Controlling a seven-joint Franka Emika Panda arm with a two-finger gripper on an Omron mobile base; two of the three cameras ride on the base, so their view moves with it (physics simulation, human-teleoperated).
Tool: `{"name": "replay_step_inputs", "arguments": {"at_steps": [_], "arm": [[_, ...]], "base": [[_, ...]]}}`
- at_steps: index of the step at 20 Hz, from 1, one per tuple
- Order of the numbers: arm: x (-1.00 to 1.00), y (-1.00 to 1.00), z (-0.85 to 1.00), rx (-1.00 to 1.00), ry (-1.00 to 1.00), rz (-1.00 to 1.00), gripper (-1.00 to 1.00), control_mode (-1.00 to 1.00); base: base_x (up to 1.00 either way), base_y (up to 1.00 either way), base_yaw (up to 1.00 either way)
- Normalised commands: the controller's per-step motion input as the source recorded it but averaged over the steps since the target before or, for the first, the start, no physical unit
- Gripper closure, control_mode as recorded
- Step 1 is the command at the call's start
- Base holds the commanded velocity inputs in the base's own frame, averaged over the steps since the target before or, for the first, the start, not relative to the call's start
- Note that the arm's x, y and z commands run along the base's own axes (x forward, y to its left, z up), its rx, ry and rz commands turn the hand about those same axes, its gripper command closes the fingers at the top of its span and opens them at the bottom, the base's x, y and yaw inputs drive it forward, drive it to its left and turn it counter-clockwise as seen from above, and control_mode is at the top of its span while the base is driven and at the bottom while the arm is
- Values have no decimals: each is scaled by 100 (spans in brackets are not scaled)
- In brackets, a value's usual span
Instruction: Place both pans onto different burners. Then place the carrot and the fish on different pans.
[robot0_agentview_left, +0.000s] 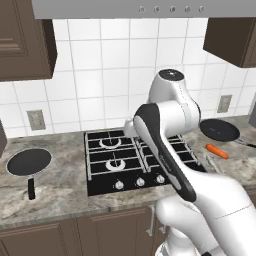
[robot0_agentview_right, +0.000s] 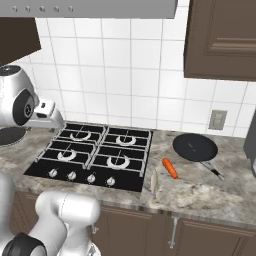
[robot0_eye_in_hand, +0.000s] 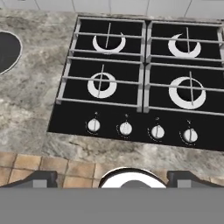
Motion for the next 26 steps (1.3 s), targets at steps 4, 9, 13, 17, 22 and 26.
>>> {"name": "replay_step_inputs", "arguments": {"at_steps": [4,9,13,17,22,26], "arm": [[-1,60,0,3,-8,3,-100,-100],[-7,58,0,0,-19,6,-100,-100],[-5,50,0,5,-7,3,-100,-100],[0,56,0,5,0,2,-100,-100],[0,64,0,5,4,1,-100,-100],[0,61,-1,8,8,1,-100,-100]], "base": [[0,0,0],[0,0,0],[0,0,0],[0,0,0],[0,0,0],[0,0,0]]}}
